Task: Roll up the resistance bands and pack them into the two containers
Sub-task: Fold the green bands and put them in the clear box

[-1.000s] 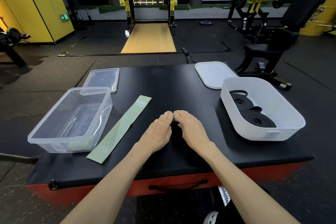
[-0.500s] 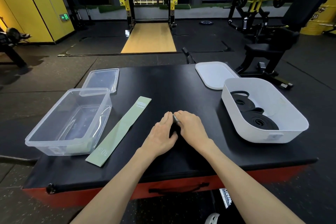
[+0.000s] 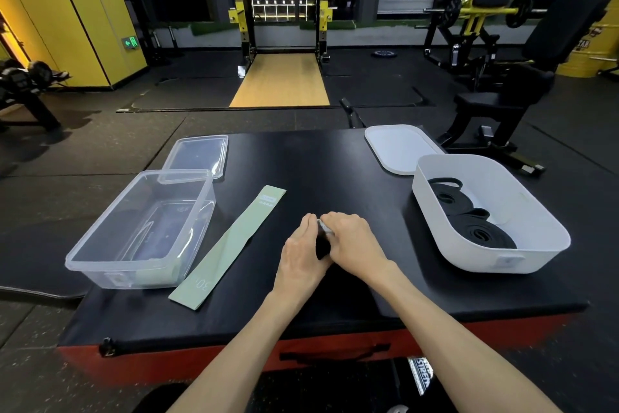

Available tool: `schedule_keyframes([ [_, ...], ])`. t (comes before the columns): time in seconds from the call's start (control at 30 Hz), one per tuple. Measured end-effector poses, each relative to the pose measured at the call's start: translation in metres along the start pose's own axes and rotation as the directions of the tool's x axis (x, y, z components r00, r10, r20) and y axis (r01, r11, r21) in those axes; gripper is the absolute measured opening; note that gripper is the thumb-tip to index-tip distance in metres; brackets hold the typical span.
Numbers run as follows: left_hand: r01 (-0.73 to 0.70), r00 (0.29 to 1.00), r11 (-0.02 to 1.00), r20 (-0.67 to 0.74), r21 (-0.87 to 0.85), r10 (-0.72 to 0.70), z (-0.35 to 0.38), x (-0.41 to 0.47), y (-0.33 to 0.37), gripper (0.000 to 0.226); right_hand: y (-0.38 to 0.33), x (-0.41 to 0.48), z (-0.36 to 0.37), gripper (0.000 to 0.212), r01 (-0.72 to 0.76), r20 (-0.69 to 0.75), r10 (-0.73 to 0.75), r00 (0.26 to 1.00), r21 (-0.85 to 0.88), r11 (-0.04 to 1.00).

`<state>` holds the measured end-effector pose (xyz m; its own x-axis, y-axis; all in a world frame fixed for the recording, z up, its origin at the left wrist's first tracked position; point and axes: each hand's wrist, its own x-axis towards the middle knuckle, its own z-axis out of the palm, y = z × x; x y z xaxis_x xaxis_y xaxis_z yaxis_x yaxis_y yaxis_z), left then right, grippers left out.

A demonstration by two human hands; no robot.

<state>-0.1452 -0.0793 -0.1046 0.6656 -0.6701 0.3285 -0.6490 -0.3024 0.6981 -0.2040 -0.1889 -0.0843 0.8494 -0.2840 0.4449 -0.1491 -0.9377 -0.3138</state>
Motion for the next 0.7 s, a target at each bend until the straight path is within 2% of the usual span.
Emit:
schedule_keyframes([
  [0.1,-0.07,0.996,0.992,-0.049,0.109,0.076,-0.005,0.0,-0.001,0.022,0.001,-0.001,-0.004,0.021,-0.027,0.078,0.026,0.997,0.011,1.0],
  [0.17,-0.094,0.992,0.987,-0.069,0.133,0.103,-0.011,0.001,-0.002,0.023,0.001,0.0,-0.007,0.015,-0.038,0.125,0.036,0.992,0.016,0.999],
  [0.27,-0.087,0.99,0.985,-0.093,0.152,0.101,-0.021,0.004,-0.005,0.011,-0.006,0.002,-0.012,0.014,-0.046,0.174,0.039,0.984,0.038,0.998],
  [0.43,-0.181,0.983,0.944,0.027,0.277,0.181,-0.041,0.0,-0.019,0.013,-0.014,0.005,-0.021,0.015,-0.043,0.28,0.016,0.96,0.093,0.995],
  [0.57,-0.246,0.969,0.917,0.06,0.314,0.24,-0.052,0.0,-0.019,0.015,-0.02,0.001,-0.02,0.013,0.005,0.224,-0.036,0.974,0.137,0.991],
  [0.7,-0.267,0.963,0.915,0.055,0.302,0.263,-0.06,0.005,-0.013,0.014,-0.022,-0.005,-0.017,0.007,-0.015,0.088,0.001,0.996,0.164,0.986],
])
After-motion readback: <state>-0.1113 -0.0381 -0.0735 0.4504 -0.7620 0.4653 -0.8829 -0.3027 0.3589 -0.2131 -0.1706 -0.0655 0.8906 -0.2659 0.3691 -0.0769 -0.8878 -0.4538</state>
